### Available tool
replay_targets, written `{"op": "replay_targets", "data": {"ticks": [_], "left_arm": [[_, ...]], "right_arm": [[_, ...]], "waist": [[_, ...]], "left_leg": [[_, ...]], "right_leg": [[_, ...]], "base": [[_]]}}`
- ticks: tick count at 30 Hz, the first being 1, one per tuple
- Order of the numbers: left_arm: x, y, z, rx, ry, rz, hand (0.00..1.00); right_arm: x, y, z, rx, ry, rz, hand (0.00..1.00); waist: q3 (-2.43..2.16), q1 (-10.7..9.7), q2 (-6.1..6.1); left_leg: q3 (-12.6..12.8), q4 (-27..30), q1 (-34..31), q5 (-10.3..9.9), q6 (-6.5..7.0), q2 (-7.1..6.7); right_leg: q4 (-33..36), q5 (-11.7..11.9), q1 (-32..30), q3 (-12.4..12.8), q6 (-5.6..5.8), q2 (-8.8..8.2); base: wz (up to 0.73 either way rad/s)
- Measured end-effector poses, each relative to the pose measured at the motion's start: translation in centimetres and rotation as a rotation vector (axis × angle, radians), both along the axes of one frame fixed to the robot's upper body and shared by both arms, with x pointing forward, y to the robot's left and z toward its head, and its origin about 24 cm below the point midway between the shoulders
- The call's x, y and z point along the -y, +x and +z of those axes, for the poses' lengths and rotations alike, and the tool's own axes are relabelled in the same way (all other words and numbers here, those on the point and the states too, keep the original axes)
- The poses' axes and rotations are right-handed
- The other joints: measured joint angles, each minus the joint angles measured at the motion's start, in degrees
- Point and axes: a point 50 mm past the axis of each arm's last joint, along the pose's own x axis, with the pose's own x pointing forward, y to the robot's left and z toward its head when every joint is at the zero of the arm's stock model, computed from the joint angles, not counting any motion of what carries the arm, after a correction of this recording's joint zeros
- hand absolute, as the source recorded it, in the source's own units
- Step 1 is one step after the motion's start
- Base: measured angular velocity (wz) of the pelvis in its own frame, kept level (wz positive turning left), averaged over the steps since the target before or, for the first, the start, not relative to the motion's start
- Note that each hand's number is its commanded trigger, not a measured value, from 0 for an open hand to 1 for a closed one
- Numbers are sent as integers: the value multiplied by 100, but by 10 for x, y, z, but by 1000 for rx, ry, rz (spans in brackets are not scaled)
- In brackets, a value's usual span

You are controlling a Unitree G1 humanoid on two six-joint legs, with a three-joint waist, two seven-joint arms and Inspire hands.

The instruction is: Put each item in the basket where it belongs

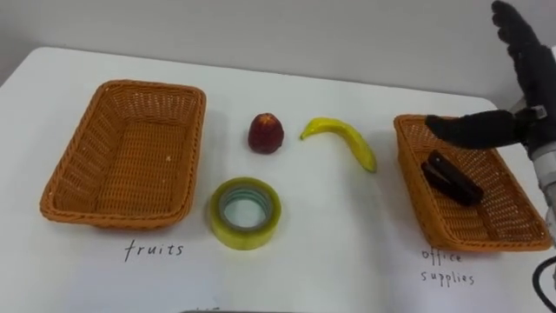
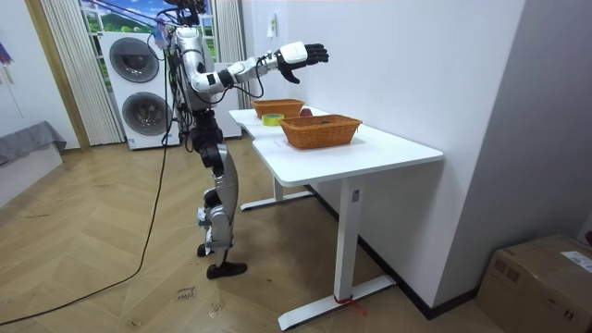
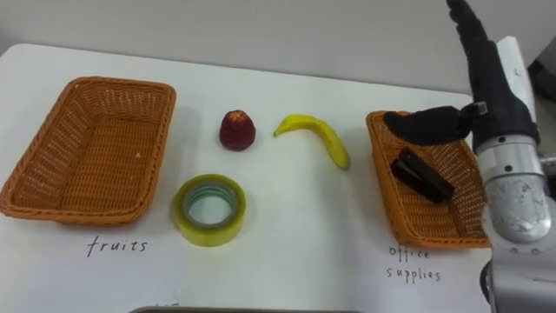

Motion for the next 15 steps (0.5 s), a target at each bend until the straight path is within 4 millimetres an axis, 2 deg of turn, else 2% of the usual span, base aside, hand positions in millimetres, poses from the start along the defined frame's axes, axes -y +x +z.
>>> {"op": "replay_targets", "data": {"ticks": [3, 7, 15], "left_arm": [[2, 1, 0, 0, 1, -11, 0], [3, -1, -1, -7, -3, -12, 0], [8, -3, -3, -37, -16, -20, 0]], "right_arm": [[-5, 2, -3, -12, 3, 22, 0], [-20, 8, -1, -7, -2, 79, 0], [-29, 9, -6, -34, -7, 123, 0]], "waist": [[-21, 84, 57], [-19, 111, 102], [-19, 373, 101]], "left_leg": [[-9, 0, -7, 0, 0, 1], [-9, 10, -4, 1, -3, 7], [-108, 23, -6, 4, -2, -2]], "right_leg": [[-3, 0, 3, -17, 0, -1], [-7, 1, 23, -45, -1, -1], [-11, 1, 61, -165, -1, -30]], "base": [[0], [3], [5]]}}
